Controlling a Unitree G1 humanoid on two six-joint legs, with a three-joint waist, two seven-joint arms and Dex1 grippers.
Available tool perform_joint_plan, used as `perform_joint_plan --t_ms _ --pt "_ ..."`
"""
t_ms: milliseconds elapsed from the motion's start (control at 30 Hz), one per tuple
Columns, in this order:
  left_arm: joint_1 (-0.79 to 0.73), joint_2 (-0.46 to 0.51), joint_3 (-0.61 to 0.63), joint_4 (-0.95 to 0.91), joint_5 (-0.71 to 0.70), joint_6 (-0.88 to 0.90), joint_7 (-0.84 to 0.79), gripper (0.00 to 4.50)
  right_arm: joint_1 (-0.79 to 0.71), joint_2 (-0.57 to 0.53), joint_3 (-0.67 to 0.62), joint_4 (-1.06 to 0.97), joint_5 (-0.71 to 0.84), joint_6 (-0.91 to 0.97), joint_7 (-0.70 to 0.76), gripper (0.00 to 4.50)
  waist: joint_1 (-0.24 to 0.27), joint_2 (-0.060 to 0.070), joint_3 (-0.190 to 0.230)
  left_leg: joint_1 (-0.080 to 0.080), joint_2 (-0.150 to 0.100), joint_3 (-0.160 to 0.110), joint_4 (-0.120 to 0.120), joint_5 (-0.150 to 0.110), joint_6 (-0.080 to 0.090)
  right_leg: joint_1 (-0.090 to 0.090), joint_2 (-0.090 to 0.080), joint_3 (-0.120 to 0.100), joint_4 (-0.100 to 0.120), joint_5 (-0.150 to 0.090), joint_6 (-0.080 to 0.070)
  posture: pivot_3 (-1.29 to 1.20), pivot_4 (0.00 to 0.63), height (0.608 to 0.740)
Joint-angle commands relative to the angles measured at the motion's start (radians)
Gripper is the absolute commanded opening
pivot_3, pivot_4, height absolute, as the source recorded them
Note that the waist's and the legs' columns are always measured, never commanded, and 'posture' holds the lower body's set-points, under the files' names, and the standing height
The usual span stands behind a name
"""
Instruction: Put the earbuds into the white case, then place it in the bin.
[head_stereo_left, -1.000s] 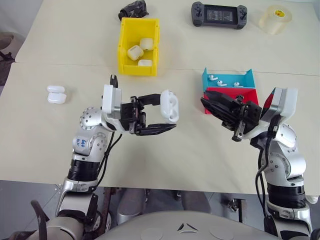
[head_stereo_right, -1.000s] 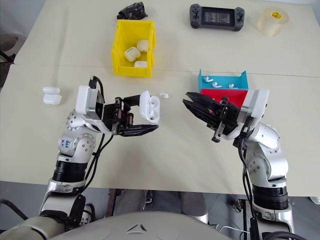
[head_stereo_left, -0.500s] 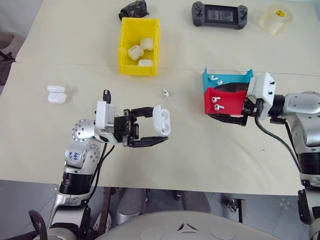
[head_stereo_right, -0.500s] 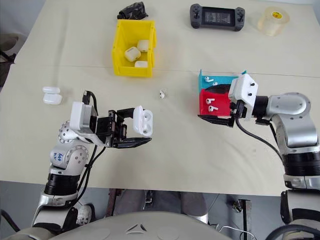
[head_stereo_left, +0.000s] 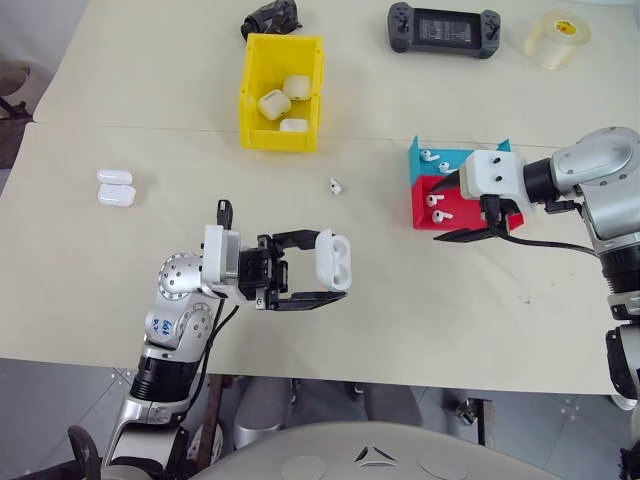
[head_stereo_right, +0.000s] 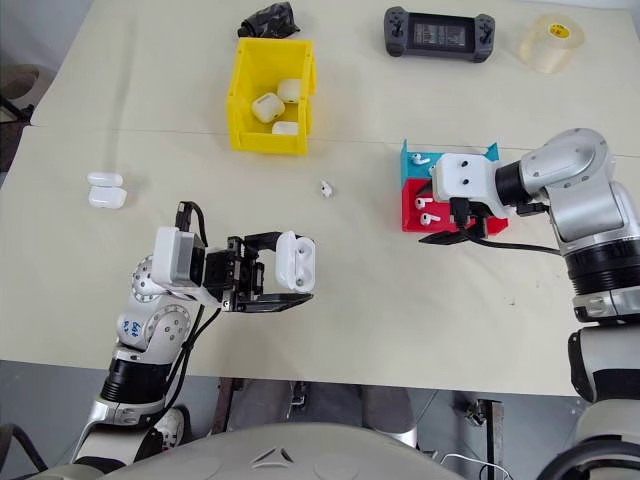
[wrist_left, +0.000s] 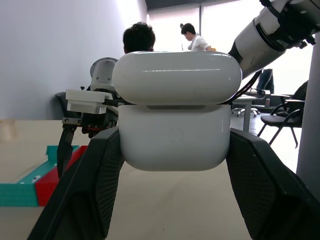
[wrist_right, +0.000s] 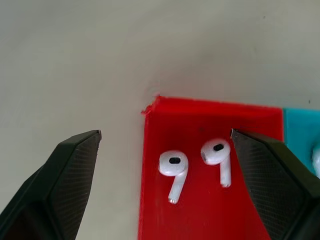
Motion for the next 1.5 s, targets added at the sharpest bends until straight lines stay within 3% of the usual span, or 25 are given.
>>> perform_joint_plan --t_ms 33,400,567,1400,1500 --pt "-0.001 -0.015 -0.017 -0.027 -0.002 -0.012 0.011 2.77 -0.037 -0.027 -0.030 -0.017 0.003 0.004 0.028 4.31 0.000 0.000 0.000 0.000 0.000 0.000 0.000 0.000 0.000 0.000 0.000 0.000 0.000 0.000 0.000 0.00 0.150 0.740" --pt "-0.022 -0.028 -0.028 -0.009 0.003 -0.013 0.017 2.77 -0.023 -0.027 -0.016 -0.032 -0.049 0.025 -0.003 4.31 0.000 0.000 0.000 0.000 0.000 0.000 0.000 0.000 0.000 0.000 0.000 0.000 0.000 0.000 0.000 0.00 0.150 0.740" --pt "-0.038 -0.036 -0.030 0.003 0.004 -0.014 0.017 2.77 -0.033 -0.014 0.021 -0.010 -0.124 0.020 -0.028 2.73 0.000 0.000 0.000 0.000 0.000 0.000 0.000 0.000 0.000 0.000 0.000 0.000 0.000 0.000 0.000 0.00 0.150 0.740" --pt "-0.043 -0.036 -0.031 0.003 0.009 -0.015 0.030 2.77 -0.026 0.042 0.051 -0.040 -0.206 0.092 -0.062 2.73 -0.002 0.000 0.000 0.000 0.000 0.000 0.000 0.000 0.000 0.000 0.000 0.000 0.001 0.000 0.000 0.00 0.150 0.740" --pt "-0.043 -0.035 -0.033 0.003 0.009 -0.015 0.032 2.77 -0.021 0.040 0.049 -0.051 -0.204 0.103 -0.060 2.15 -0.002 0.000 0.000 0.000 0.000 0.000 0.000 0.000 0.000 0.000 0.000 0.000 0.001 0.000 0.000 0.00 0.150 0.740"
